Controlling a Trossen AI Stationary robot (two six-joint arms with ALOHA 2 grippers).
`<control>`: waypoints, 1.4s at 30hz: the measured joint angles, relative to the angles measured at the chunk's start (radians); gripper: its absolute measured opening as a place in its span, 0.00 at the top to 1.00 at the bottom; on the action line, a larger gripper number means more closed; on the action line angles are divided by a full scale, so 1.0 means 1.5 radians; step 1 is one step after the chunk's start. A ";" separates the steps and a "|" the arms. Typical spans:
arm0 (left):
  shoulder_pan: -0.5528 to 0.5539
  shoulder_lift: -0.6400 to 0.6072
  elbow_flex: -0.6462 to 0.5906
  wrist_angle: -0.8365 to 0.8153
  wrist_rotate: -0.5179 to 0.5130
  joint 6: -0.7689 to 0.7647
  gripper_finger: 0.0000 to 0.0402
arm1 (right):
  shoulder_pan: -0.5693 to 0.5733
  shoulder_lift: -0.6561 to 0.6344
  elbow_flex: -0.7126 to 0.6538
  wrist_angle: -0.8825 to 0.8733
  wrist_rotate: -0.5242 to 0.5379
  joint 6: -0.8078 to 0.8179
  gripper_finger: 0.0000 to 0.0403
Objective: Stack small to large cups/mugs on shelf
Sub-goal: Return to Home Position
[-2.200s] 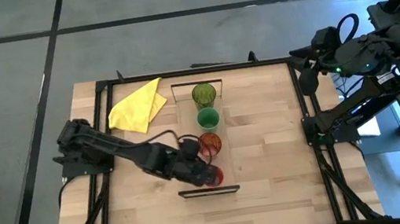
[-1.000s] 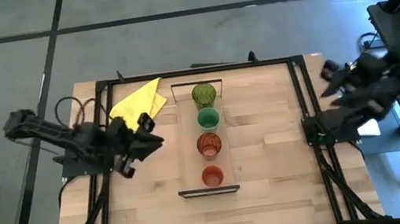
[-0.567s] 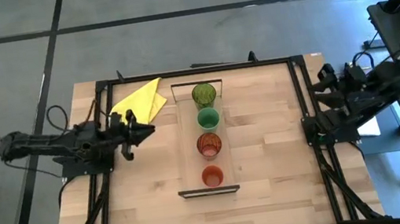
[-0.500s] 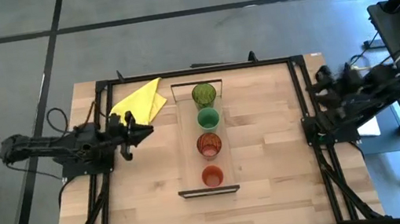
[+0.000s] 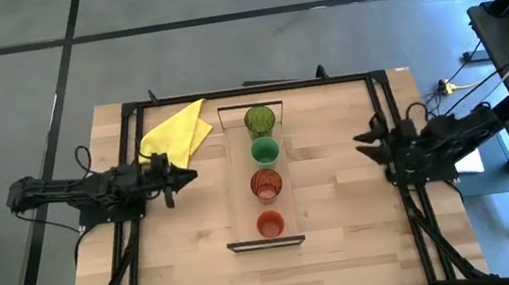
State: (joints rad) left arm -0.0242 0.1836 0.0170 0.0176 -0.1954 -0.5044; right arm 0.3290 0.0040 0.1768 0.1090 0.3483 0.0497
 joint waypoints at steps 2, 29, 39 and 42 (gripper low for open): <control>0.000 0.000 0.000 -0.001 0.002 0.024 0.87 | 0.000 -0.001 -0.036 0.028 0.055 0.040 0.65; 0.000 0.000 0.000 -0.001 0.002 0.029 0.87 | -0.007 0.005 -0.112 -0.024 0.029 -0.020 0.65; -0.001 0.000 0.000 -0.001 0.002 0.029 0.87 | -0.007 0.005 -0.112 -0.024 0.029 -0.021 0.65; -0.001 0.000 0.000 -0.001 0.002 0.029 0.87 | -0.007 0.005 -0.112 -0.024 0.029 -0.019 0.65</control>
State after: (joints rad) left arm -0.0250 0.1829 0.0170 0.0166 -0.1928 -0.4610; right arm 0.3180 0.0120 0.0093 0.0727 0.3916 0.0208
